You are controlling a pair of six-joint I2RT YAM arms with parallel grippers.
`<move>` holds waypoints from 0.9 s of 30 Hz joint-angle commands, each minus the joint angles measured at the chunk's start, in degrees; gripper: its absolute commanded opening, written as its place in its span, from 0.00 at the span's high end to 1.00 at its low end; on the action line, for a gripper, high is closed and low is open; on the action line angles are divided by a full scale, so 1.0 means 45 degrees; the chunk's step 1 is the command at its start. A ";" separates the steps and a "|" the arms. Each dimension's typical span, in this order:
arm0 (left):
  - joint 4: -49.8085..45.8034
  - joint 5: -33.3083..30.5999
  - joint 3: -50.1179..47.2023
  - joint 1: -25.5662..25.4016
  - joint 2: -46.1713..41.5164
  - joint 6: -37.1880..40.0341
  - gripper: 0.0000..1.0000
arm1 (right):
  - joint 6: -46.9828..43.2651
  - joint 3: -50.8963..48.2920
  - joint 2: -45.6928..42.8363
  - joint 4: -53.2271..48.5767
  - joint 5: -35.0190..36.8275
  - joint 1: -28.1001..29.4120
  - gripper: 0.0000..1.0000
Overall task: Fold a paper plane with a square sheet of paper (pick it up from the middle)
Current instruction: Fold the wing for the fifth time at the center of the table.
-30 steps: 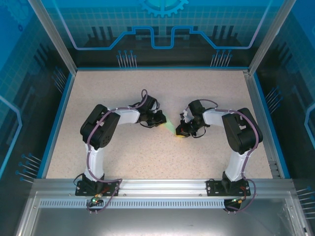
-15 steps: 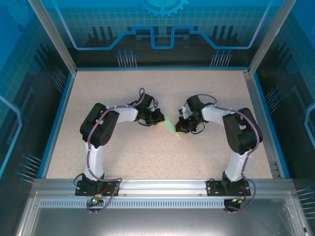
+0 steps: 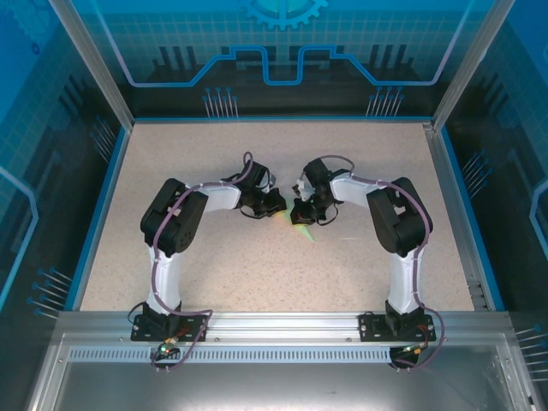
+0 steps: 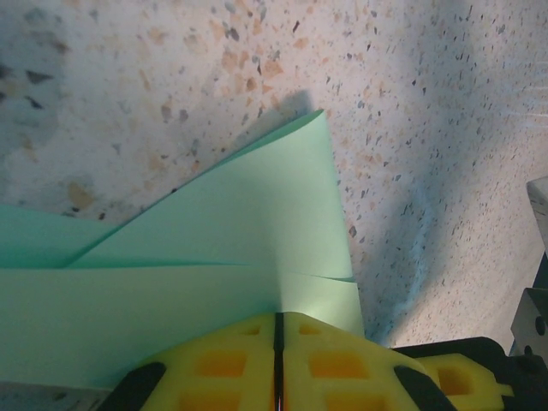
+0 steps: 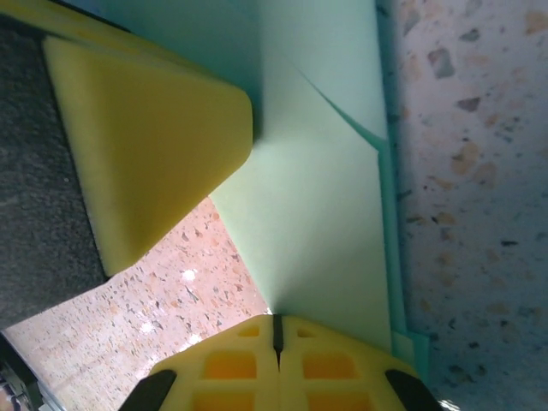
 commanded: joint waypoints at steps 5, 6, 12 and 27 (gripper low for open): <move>-0.2204 -0.1845 0.0070 0.0186 0.1101 0.0283 0.91 | -0.0321 -0.0831 -0.0001 -0.0746 0.0556 -0.0083 1.00; -0.2281 -0.1867 0.0117 0.0190 0.1098 0.0282 0.91 | -0.0341 -0.1017 -0.0114 -0.0750 0.0569 -0.0125 1.00; -0.2852 -0.2213 0.0372 0.0199 0.1148 0.0244 0.91 | -0.0383 -0.2141 -0.0795 -0.0718 0.0580 -0.0398 1.00; -0.3436 -0.2409 0.0771 0.0213 0.1265 0.0340 0.91 | -0.0325 -0.4151 -0.2109 -0.0478 0.0248 -0.1148 1.00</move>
